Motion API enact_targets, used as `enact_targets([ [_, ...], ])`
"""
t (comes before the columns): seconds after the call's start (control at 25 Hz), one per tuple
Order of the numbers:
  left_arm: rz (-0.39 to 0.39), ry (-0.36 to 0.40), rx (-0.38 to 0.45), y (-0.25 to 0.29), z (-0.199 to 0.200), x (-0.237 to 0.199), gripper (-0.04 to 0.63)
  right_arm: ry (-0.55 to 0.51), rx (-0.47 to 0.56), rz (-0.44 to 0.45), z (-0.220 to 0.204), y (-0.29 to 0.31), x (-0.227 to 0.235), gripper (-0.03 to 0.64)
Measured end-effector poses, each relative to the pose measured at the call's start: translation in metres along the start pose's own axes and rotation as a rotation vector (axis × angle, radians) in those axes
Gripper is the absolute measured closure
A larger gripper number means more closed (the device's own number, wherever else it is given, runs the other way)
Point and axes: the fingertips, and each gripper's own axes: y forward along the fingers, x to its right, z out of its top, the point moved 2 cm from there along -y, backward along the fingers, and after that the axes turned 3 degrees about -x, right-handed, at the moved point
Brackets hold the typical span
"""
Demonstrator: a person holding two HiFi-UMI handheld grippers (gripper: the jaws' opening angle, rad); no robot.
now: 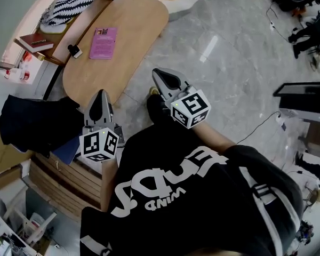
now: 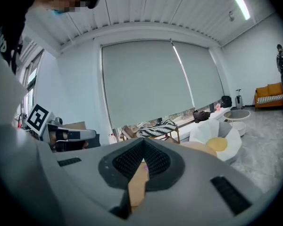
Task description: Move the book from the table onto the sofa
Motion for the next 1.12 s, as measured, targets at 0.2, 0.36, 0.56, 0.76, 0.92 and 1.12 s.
enact_targets([
  [0.2, 0.028, -0.019, 0.015, 0.047, 0.024, -0.008, 0.591, -0.007, -0.003, 0.023, 0.025, 0.034, 0.038, 0.617],
  [0.36, 0.05, -0.031, 0.022, 0.081, 0.038, -0.01, 0.591, -0.007, -0.012, 0.04, 0.04, 0.057, 0.069, 0.617],
  [0.56, 0.105, -0.043, 0.038, 0.113, 0.054, -0.019, 0.591, -0.014, -0.025, 0.083, 0.055, 0.088, 0.098, 0.617],
  [0.76, 0.157, -0.041, 0.048, 0.138, 0.068, -0.031, 0.591, -0.015, -0.051, 0.131, 0.064, 0.118, 0.119, 0.617],
  [0.92, 0.191, -0.048, 0.038, 0.147, 0.073, -0.049, 0.591, -0.012, -0.073, 0.163, 0.066, 0.144, 0.118, 0.617],
  [1.12, 0.202, -0.047, 0.037, 0.167, 0.085, -0.078, 0.591, -0.01, -0.089, 0.181, 0.069, 0.181, 0.117, 0.617],
])
